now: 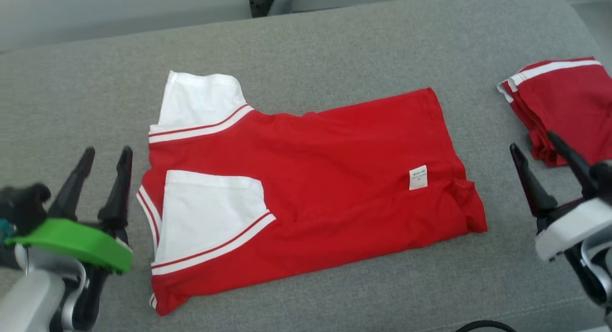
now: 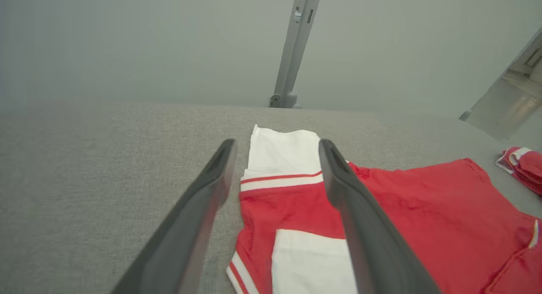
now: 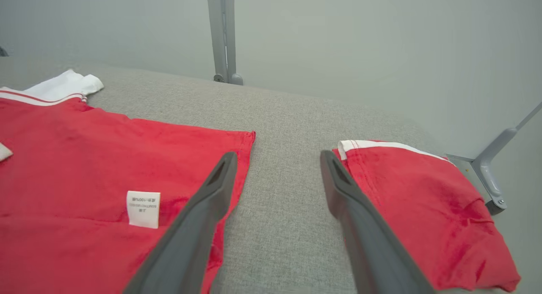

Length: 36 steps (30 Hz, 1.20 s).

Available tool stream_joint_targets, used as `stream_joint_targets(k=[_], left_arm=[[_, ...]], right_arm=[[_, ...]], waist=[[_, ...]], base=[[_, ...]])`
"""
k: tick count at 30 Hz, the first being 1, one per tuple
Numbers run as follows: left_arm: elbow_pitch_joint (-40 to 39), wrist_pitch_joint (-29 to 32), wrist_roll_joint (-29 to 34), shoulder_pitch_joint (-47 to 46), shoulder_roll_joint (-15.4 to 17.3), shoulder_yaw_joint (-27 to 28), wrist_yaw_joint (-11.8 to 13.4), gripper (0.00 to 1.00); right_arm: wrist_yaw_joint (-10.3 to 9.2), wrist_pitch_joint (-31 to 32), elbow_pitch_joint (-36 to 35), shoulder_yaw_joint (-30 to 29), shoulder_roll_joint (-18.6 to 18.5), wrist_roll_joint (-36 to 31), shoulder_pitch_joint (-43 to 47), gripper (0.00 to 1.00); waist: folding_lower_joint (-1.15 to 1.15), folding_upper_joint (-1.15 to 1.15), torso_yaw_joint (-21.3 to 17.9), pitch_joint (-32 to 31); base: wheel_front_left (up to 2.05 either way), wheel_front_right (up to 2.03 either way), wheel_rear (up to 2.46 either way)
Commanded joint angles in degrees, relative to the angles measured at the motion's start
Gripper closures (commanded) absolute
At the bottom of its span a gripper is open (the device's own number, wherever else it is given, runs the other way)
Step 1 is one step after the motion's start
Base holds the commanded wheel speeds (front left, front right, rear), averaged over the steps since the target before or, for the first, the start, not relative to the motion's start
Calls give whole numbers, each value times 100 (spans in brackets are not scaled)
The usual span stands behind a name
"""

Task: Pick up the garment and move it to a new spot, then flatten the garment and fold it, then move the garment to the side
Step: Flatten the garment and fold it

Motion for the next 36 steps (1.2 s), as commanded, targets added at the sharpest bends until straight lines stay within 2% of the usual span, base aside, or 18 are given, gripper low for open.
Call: stream_joint_targets(k=[1, 5, 7, 9, 11, 13, 19, 24, 28, 32, 36], left_arm=[[-61, -130, -46, 378, -12, 71, 82, 0], [-188, -327, 168, 1309, -222, 296, 237, 0], [-264, -354, 396, 1675, -387, 648, 285, 0], [-341, -345, 693, 2107, -647, 1021, 220, 0], [-390, -343, 1205, 2636, -998, 1500, 6, 0], [-342, -344, 1538, 2903, -1169, 1702, -181, 0], [-245, -345, 2072, 3096, -1667, 2157, -676, 0], [-48, -345, 2195, 2878, -1856, 2280, -994, 0], [46, -122, 1984, 2251, -1794, 2076, -1192, 0], [-47, 851, 1450, 1078, -1596, 1783, -1294, 0], [-54, 2175, 668, -313, -1292, 1609, -1328, 0]], right_arm=[[-10, -180, 1, -68, 104, -181, 246, 0], [-10, -518, 34, -238, 556, -519, 839, 0], [-10, -609, 62, -343, 783, -674, 1064, 0], [-10, -662, 93, -500, 1039, -833, 1286, 0], [-10, -695, 59, -728, 1361, -1023, 1534, 0], [-10, -687, -45, -861, 1560, -1148, 1691, 0], [-10, -690, -220, -1125, 1888, -1352, 1961, 0], [-10, -689, -81, -1004, 1780, -1264, 1762, 0], [-10, -530, 12, -929, 1482, -1050, 1252, 0], [-10, 151, 4, -729, 1000, -862, 353, 0], [-10, 938, 250, -550, 740, -619, -668, 0]], waist=[[0, 0, 470, -615], [0, 0, 608, -867], [0, 0, 650, -981], [0, 0, 691, -1096], [0, 0, 726, -1251], [0, 0, 737, -1315], [0, 0, 744, -1345], [0, 0, 625, -1228], [0, 0, 583, -759], [0, 0, 542, 2], [0, 0, 434, 743]], base=[[0, 0, 0], [0, 0, 0], [0, 0, 0], [0, 0, 0], [0, 0, 0], [0, 0, 0], [0, 0, 0], [0, 0, 0], [0, 0, 0], [0, 0, 0], [0, 0, 0]])
